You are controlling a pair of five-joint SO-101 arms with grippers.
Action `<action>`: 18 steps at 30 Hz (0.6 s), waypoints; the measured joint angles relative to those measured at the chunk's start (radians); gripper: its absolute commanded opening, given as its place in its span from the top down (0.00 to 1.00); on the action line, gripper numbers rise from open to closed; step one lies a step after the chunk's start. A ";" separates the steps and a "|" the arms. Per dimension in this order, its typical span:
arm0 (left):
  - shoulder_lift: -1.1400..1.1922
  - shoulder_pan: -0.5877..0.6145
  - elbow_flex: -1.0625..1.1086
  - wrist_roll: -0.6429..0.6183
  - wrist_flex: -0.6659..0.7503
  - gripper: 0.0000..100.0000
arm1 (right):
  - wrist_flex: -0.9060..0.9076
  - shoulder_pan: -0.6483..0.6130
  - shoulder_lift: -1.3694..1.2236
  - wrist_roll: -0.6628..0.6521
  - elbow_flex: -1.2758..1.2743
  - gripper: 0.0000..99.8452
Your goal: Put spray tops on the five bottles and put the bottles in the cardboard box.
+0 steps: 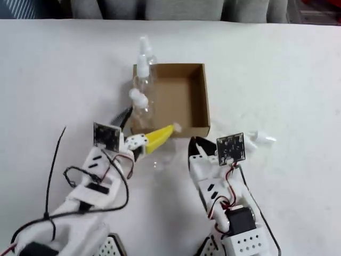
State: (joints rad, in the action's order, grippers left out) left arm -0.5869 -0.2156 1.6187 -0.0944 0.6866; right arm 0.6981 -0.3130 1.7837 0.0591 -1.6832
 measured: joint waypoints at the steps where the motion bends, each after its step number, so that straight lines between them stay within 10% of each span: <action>1: -0.029 0.000 0.020 0.000 0.000 0.58 | 0.000 0.000 0.000 0.000 0.000 0.98; 11: -0.302 0.009 0.060 0.000 -0.204 0.97 | 0.000 0.000 0.000 0.000 0.000 0.98; 18: -0.571 0.074 0.061 0.000 -0.489 0.96 | 0.000 0.000 0.000 0.000 0.000 0.98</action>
State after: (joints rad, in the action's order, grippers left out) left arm -1.1577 -0.1419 1.6801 -0.0944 0.1972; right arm 0.6981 -0.3130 1.7837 0.0591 -1.6832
